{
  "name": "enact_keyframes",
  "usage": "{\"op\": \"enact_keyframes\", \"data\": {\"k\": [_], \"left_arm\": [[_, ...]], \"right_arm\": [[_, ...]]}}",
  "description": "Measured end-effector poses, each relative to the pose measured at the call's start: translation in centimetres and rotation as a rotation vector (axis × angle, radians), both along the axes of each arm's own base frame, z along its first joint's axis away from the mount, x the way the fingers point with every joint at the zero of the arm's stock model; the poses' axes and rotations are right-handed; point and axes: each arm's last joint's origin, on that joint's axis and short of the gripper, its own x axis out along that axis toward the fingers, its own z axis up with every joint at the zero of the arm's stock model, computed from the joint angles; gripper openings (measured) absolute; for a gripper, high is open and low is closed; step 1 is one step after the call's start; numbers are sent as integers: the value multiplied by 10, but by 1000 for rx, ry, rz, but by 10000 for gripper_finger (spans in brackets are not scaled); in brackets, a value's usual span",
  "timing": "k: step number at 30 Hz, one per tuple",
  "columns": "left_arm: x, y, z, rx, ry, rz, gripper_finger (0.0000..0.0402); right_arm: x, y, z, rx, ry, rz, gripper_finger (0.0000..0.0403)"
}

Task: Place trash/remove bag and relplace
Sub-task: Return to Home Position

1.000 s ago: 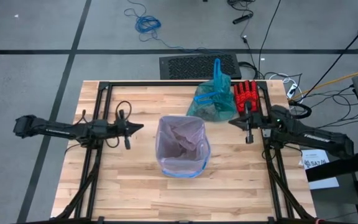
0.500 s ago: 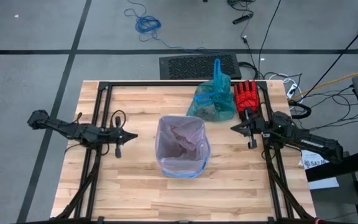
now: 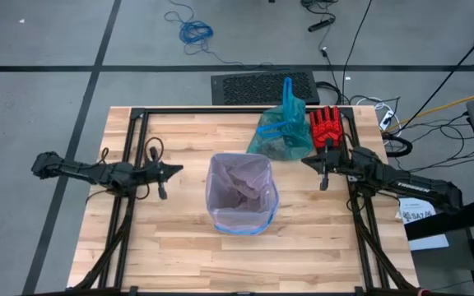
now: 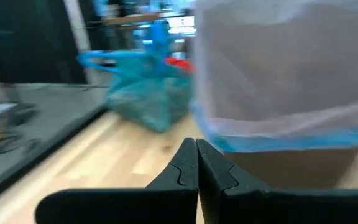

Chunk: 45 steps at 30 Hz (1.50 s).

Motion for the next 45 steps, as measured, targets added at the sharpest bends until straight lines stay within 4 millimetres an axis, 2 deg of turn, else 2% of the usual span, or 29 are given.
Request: {"op": "enact_keyframes", "data": {"k": [4, 7, 11, 18, 27, 35, 45], "left_arm": [[-1, 5, 1, 26, -4, 124, 0], [-1, 7, 1, 86, 15, 146, 0], [-3, 8, 3, 83, -14, 208, 0], [-5, 6, 5, 76, -32, 199, 0], [-5, 7, 5, 62, -36, 249, 0], [-5, 7, 5, 59, -37, 248, 0], [-5, 7, 5, 59, -36, 247, 0]], "right_arm": [[0, 0, 4, -35, -34, 1, 0], [0, 0, 7, -61, -62, -16, 0], [-2, 2, 10, -81, -90, 0, 0], [-7, 8, 10, -109, -107, 28, 0], [-2, 6, 2, -82, -11, -41, 0], [-1, 6, 1, -18, -16, -45, 0], [-1, 6, 2, -25, -16, -43, 0]]}}
